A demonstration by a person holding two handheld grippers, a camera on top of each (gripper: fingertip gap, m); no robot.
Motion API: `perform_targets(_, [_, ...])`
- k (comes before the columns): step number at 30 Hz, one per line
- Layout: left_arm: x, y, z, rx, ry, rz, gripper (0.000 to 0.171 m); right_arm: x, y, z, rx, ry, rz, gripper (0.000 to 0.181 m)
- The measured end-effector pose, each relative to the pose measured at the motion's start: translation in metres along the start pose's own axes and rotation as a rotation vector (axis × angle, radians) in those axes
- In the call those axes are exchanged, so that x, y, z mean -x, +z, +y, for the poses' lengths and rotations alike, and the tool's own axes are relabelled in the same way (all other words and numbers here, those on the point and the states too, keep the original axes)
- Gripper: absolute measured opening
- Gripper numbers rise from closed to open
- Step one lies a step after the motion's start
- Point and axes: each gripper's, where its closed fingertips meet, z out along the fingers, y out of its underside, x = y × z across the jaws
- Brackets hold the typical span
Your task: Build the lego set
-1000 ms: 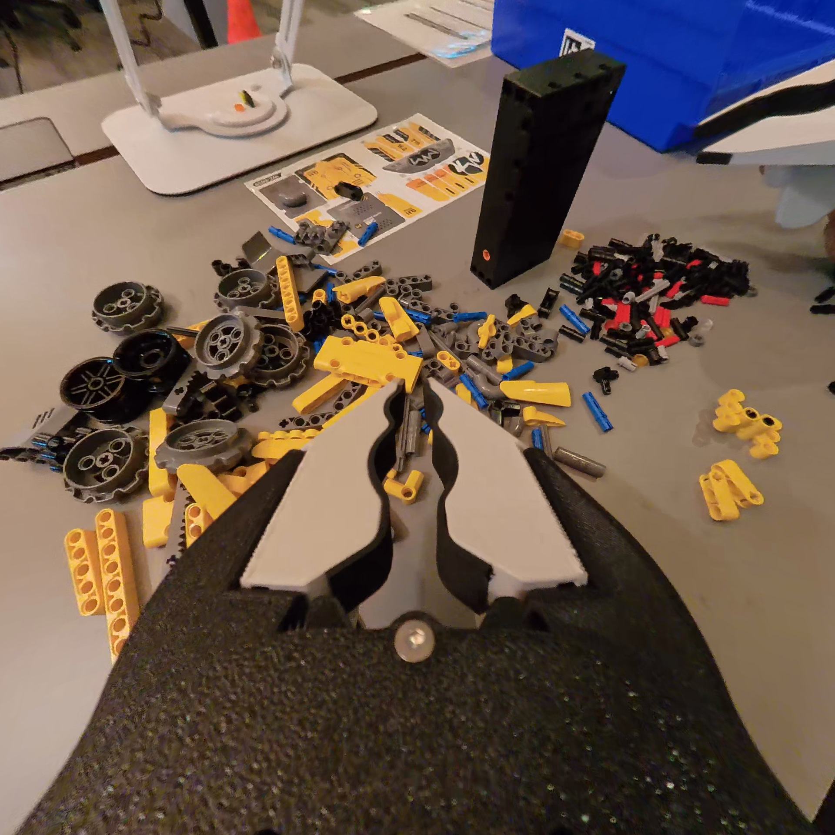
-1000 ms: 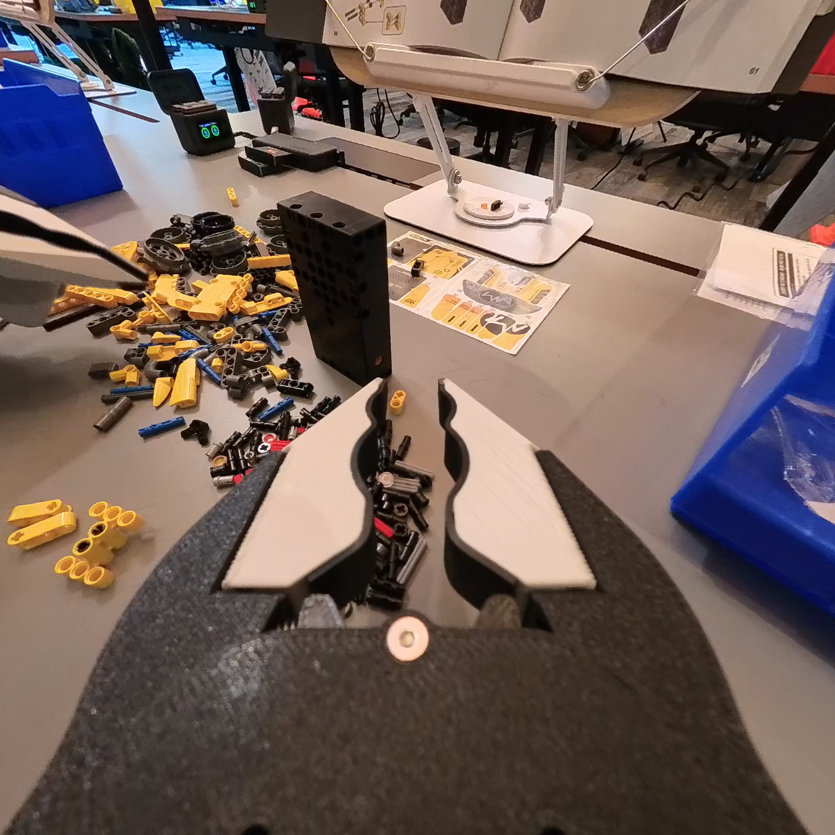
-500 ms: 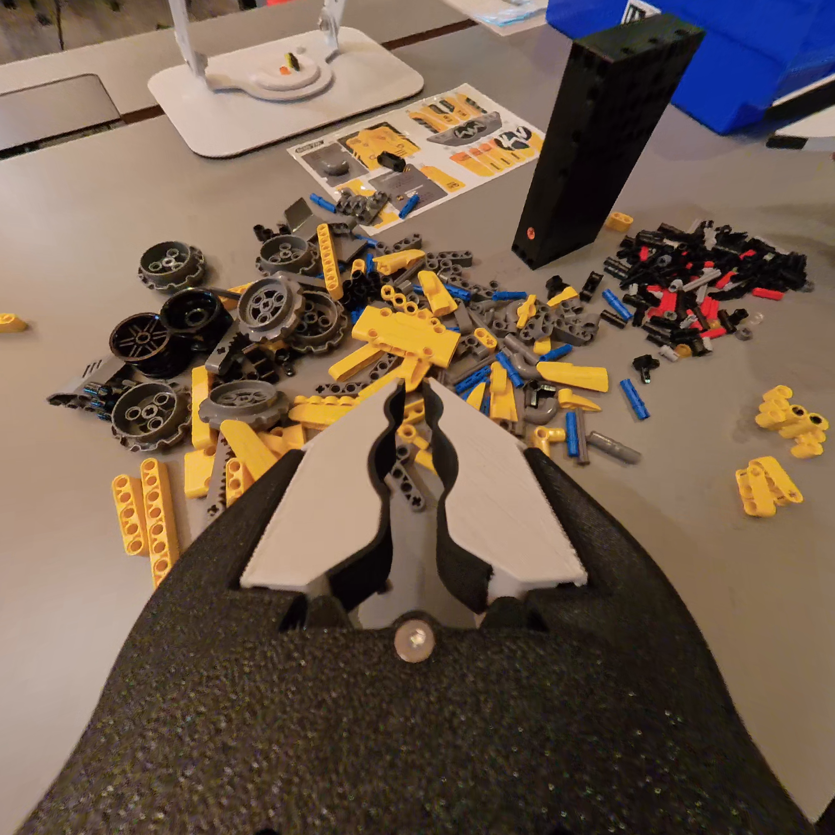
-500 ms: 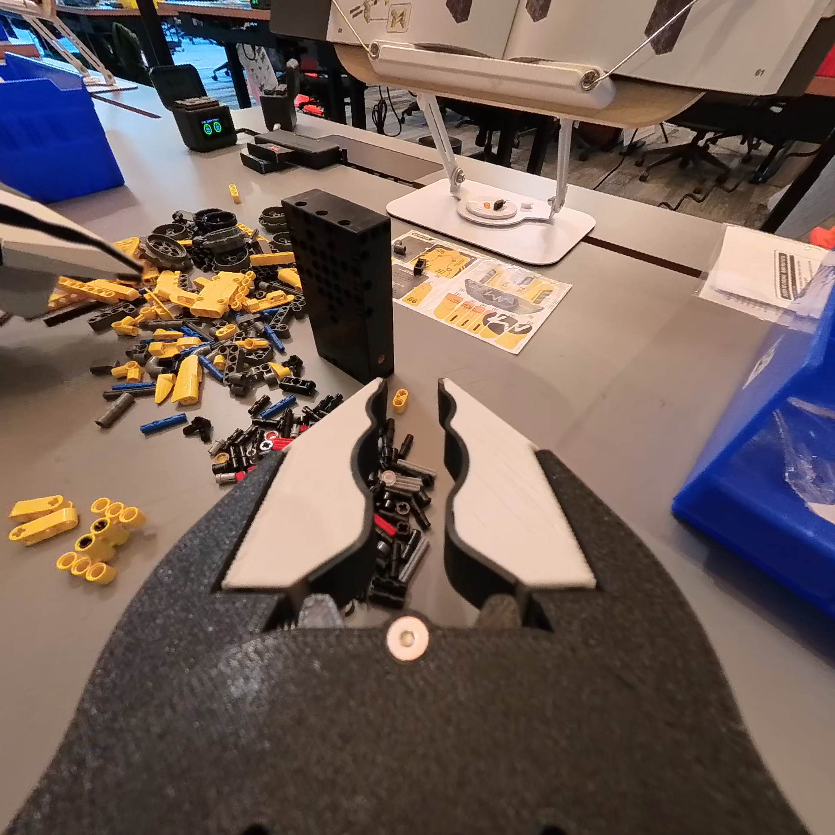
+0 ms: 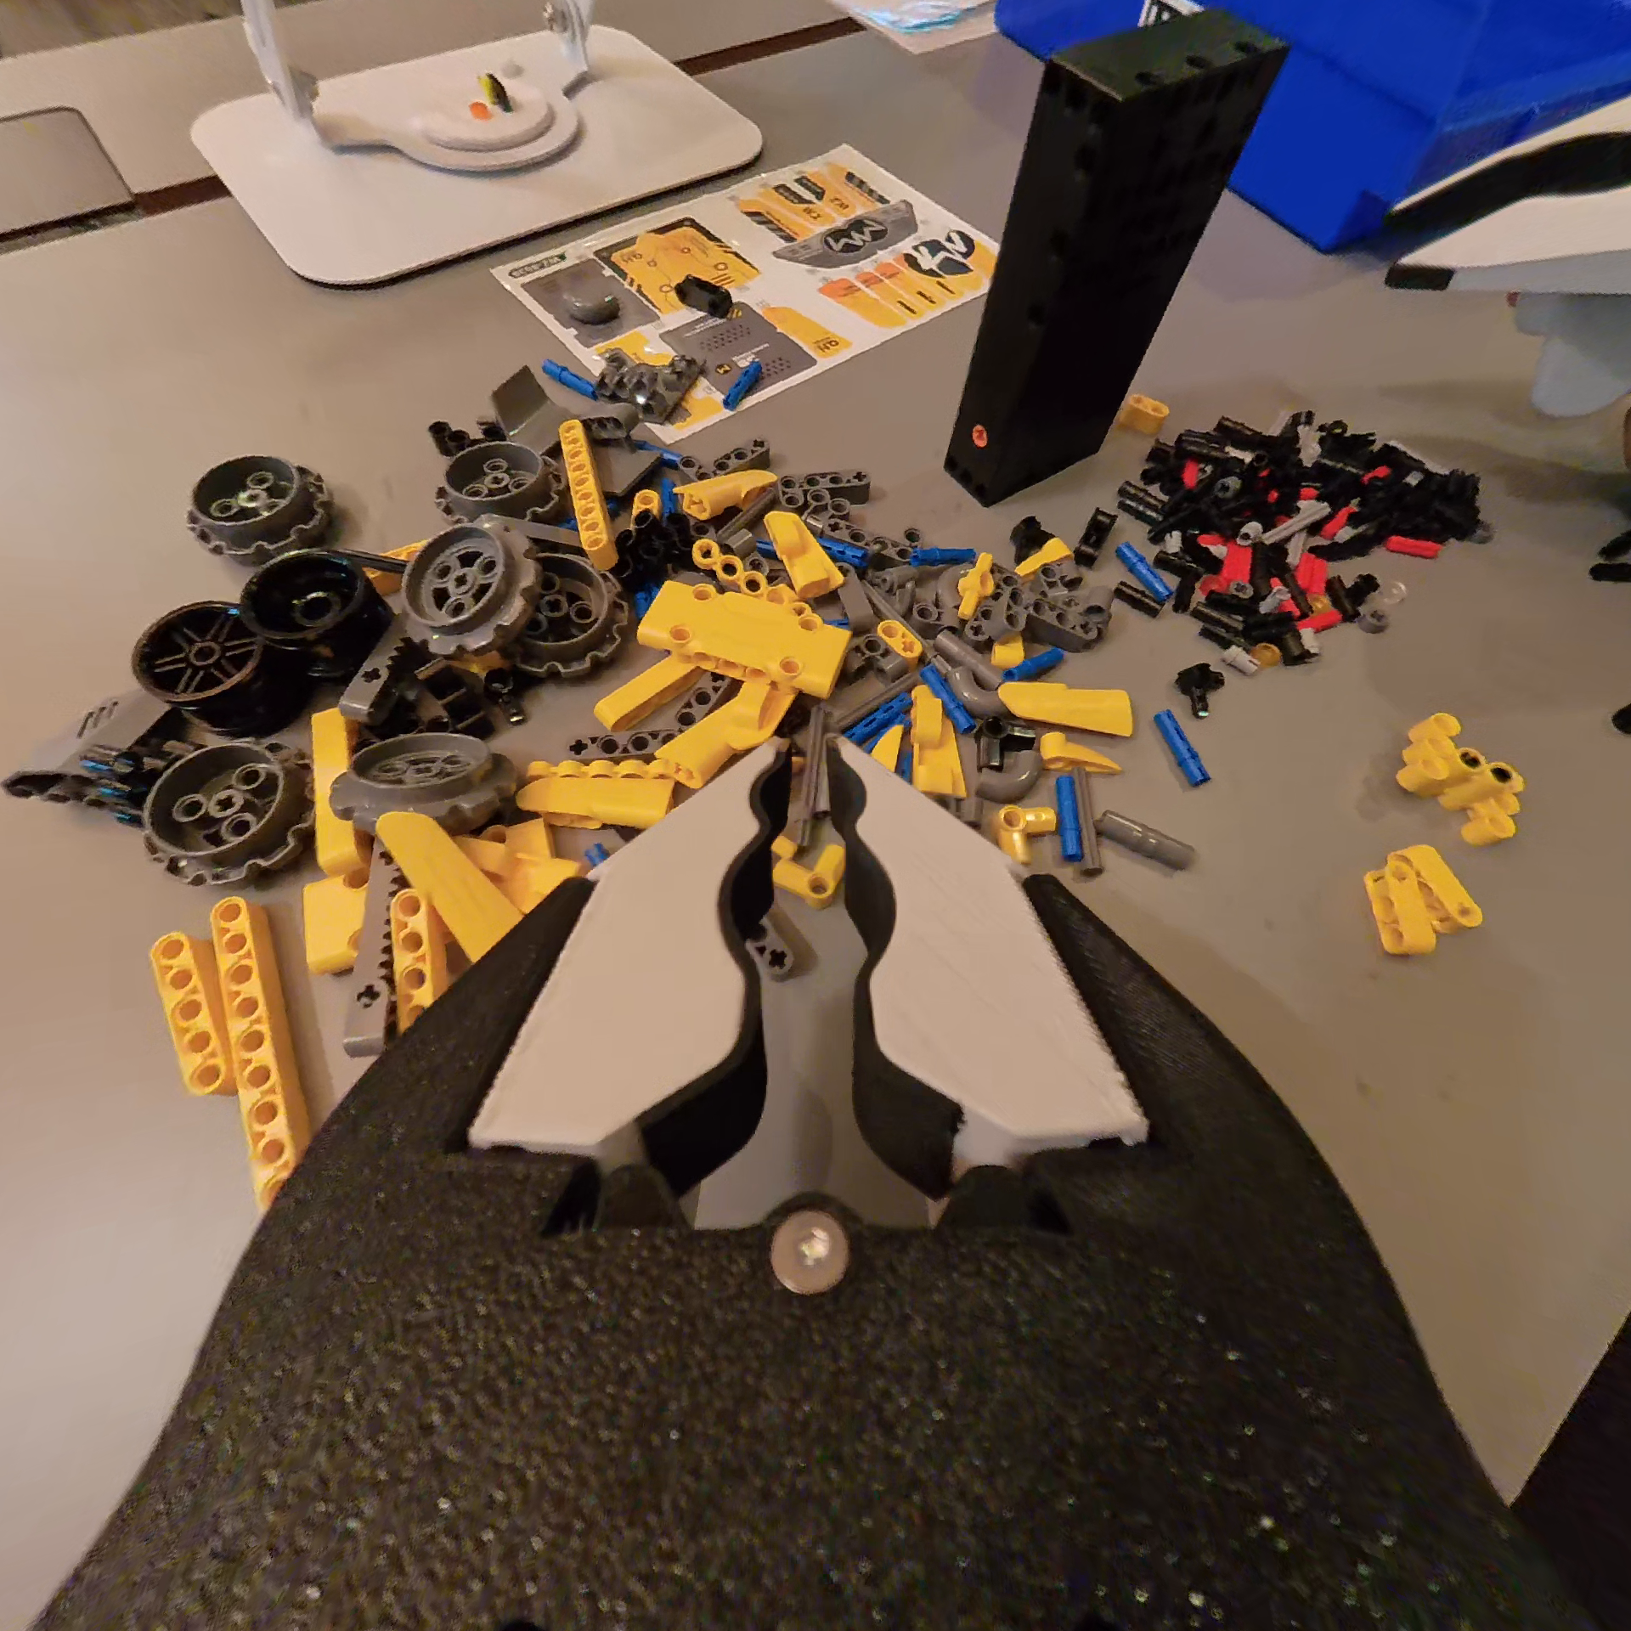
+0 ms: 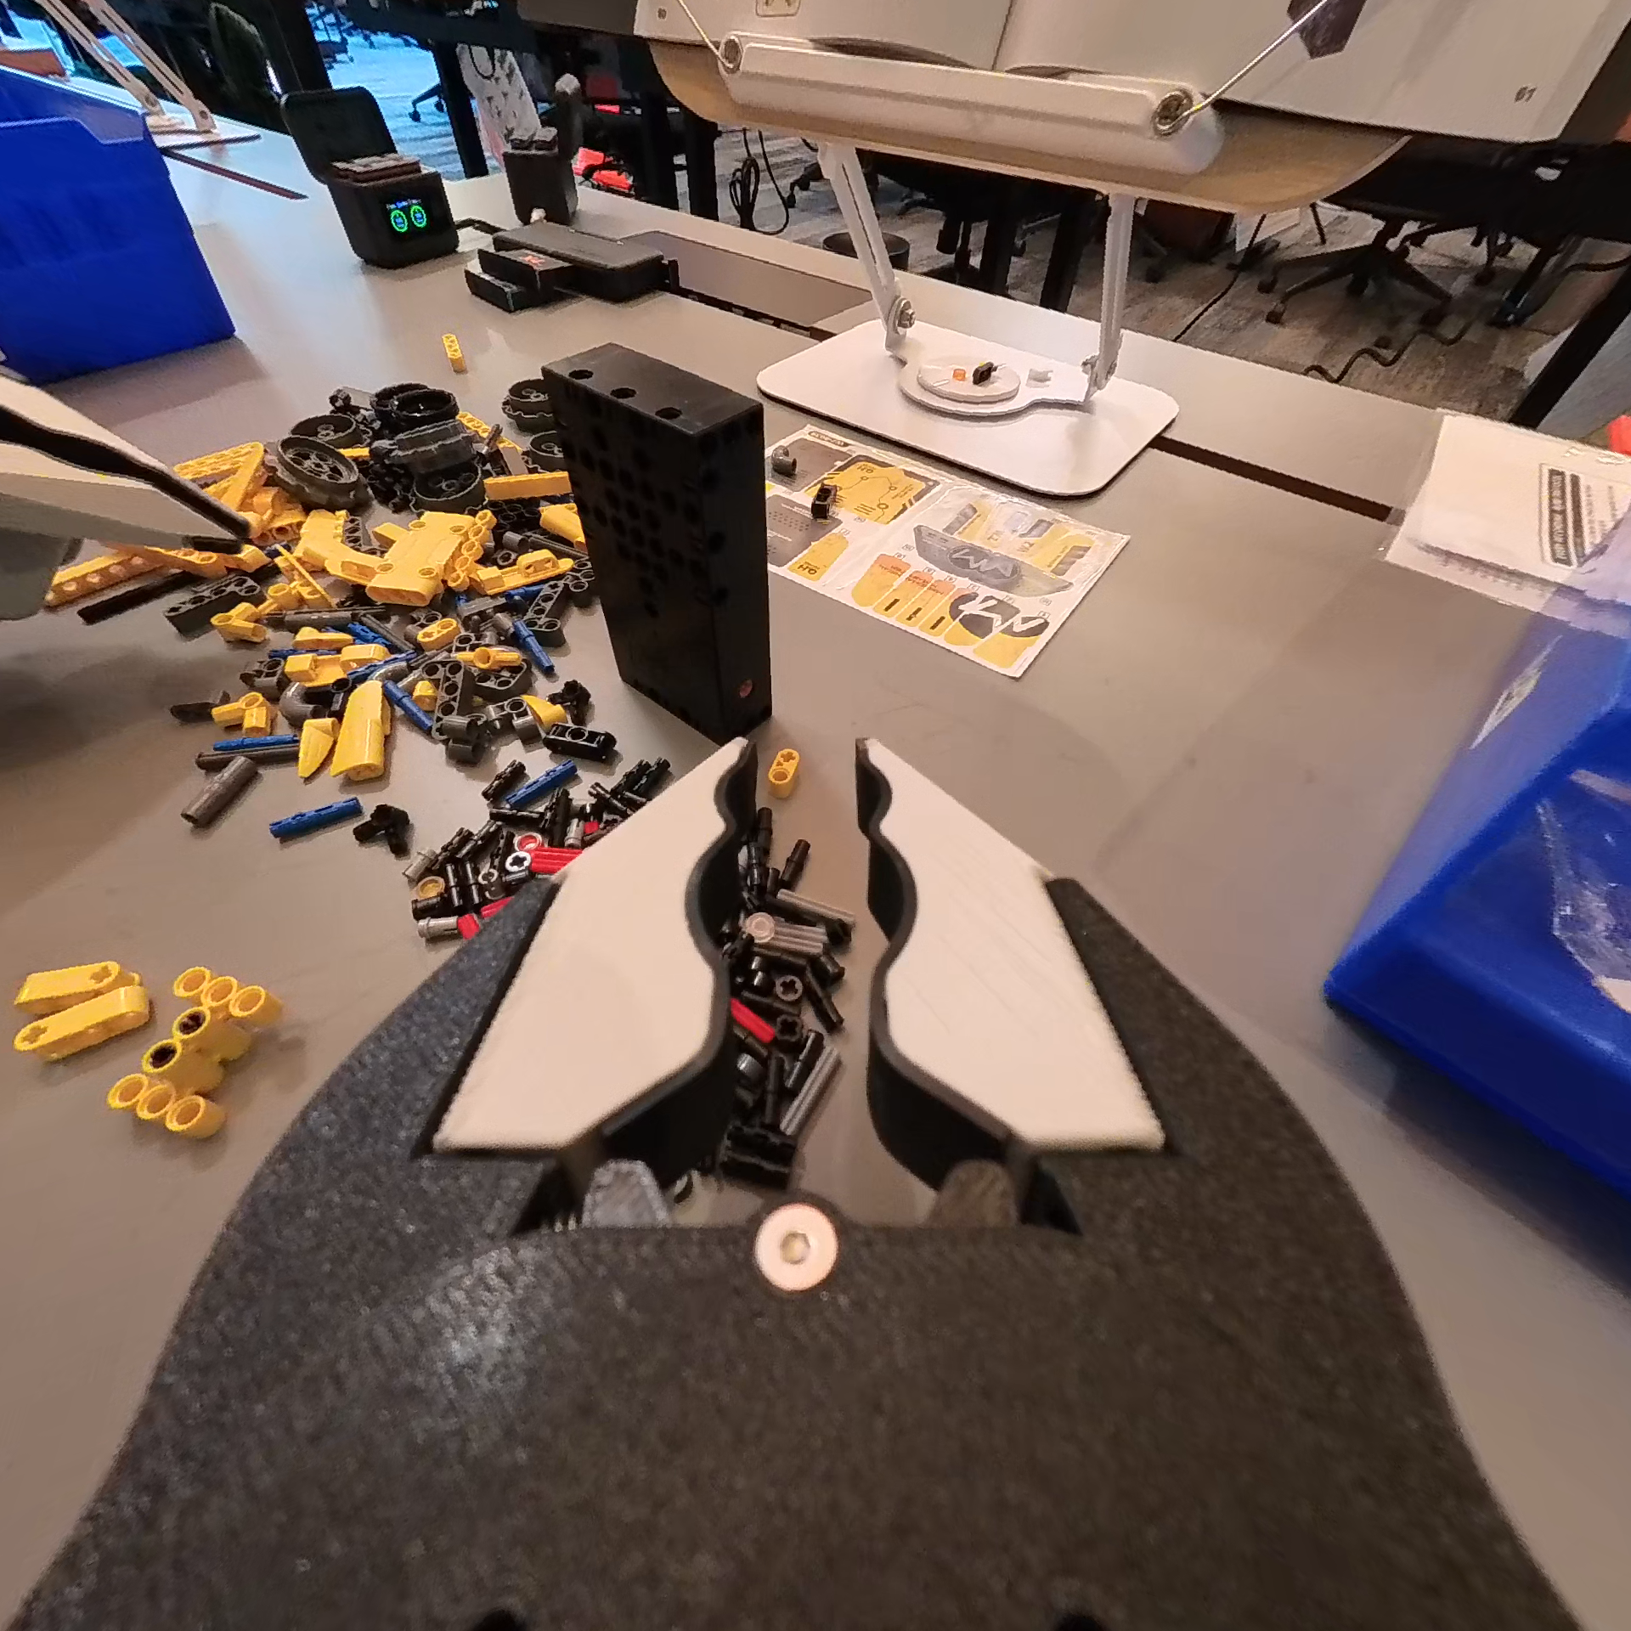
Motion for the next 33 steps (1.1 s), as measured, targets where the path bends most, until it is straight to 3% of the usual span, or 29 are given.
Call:
perform_targets(12, [-0.015,0.035,0.005,0.145,0.037,0.098,0.007,0.001,0.000,0.000,0.003,-0.006,-0.002,0.022])
perform_targets(33, [-0.015,0.041,0.006,0.168,-0.011,0.152,0.007,0.001,0.003,0.004,0.029,0.008,-0.013,0.022])
